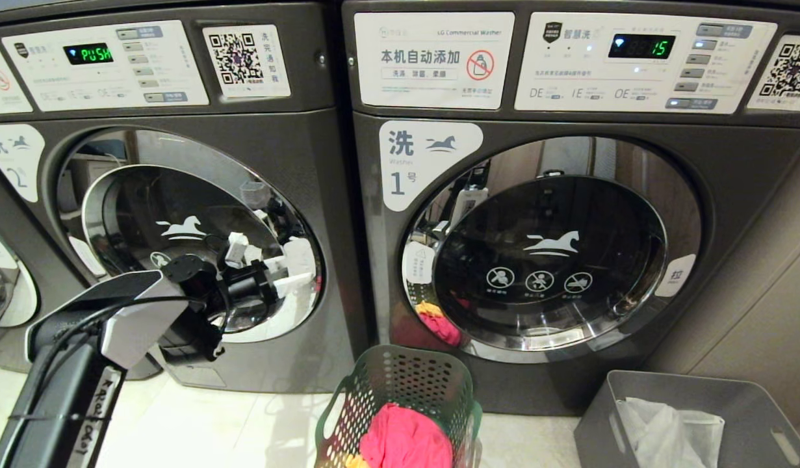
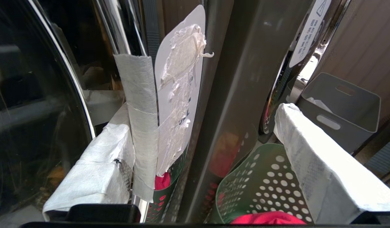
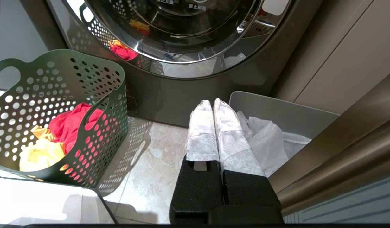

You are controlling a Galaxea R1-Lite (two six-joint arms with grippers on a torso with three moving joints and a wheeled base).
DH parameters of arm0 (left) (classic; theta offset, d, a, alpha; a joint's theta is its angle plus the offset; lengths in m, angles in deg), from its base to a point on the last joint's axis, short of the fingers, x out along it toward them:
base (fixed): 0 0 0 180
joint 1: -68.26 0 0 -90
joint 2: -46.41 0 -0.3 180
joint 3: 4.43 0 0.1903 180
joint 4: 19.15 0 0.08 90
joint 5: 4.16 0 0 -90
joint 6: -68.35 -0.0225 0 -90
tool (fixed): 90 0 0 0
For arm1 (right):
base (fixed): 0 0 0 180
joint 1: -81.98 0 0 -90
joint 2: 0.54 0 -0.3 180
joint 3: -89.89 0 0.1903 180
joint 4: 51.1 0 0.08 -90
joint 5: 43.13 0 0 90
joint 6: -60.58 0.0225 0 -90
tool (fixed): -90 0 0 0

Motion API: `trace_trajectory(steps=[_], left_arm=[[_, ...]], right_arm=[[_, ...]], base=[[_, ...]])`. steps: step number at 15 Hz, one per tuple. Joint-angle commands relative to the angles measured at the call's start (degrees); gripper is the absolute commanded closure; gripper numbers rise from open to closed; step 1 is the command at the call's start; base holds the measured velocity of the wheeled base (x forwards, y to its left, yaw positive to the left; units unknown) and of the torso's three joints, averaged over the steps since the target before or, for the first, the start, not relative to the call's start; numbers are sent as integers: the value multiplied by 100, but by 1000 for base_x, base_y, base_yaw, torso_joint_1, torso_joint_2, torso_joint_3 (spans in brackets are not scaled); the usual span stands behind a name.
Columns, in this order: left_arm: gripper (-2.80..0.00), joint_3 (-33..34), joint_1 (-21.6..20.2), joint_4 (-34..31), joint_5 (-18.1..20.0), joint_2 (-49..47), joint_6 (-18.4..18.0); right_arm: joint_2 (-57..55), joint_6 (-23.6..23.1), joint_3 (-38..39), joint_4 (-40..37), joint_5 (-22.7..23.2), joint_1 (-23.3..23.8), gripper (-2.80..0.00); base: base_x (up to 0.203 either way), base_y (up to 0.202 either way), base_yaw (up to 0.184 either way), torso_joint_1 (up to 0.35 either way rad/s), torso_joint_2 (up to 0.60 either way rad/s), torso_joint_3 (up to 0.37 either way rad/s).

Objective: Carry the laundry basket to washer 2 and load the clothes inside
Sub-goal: Open the lid of the washing machine

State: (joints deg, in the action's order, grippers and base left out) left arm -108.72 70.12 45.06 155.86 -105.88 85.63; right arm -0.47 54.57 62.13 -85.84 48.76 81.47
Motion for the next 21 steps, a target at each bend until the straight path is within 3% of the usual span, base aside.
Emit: trace_trajectory(steps=[1,4,9,15,19,21], left_arm=[[-280,255,933,8,196,115,16],[-280,358,903,8,354,218,4],[-280,467,647,8,133,400,-5],[-280,2114,94,8,59,1762,-41],[-280,2996,-892,8,95,2322,-129],[-280,3147,-1554,8,340,2395,-186]], right_arm=[[1,-5,1,-5,4,-2,0],[1,-5,1,-5,4,-2,0],[1,-5,1,-5,4,-2,0],[1,-5,1,-5,4,-2,0],[1,-5,1,-5,4,-2,0],[1,-5,1,-5,4,-2,0]], base=[[0,0,0,0,0,0],[0,0,0,-8,-2,4],[0,0,0,0,0,0],[0,0,0,0,0,0],[0,0,0,0,0,0],[0,0,0,0,0,0]])
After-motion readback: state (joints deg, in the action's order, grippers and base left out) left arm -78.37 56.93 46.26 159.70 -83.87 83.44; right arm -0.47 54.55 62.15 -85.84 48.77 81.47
